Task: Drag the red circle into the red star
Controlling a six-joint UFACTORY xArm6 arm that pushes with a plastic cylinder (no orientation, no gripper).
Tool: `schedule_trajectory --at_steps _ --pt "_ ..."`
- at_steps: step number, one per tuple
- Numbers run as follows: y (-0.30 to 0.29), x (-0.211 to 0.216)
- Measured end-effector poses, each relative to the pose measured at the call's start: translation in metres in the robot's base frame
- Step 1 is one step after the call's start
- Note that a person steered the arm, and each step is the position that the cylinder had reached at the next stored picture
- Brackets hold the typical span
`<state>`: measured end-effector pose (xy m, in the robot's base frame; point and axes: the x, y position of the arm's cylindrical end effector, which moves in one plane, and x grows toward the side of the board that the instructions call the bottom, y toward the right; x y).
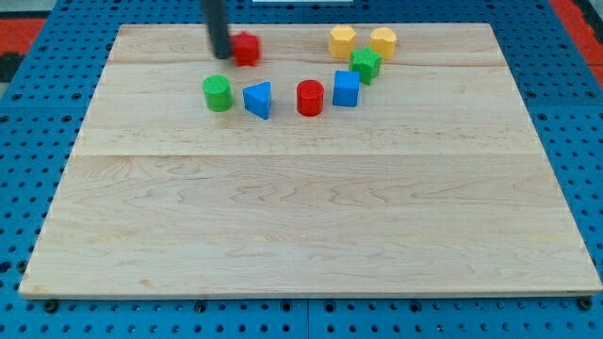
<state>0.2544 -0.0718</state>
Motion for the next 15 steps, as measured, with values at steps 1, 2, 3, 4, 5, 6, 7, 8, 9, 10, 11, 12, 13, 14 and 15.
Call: schedule_trajectory --at_steps 1,2,3,4,5,6,7,8,9,10,11,12,13,14,15 --pt "0.08 -0.001" --pt "0.042 0.045" --pt "0.084 0.073" --pt "0.083 0.072" --pt "0.112 0.1" --pt "0.131 0.134" --pt "0.166 0.185" --pt "0.091 0.205" --pt "0.123 0.136" --pt "0.137 0.165" --pt "0.174 0.146" --pt "0.176 0.121" --pt "0.16 0.114" --pt "0.112 0.09" --pt "0.079 0.064"
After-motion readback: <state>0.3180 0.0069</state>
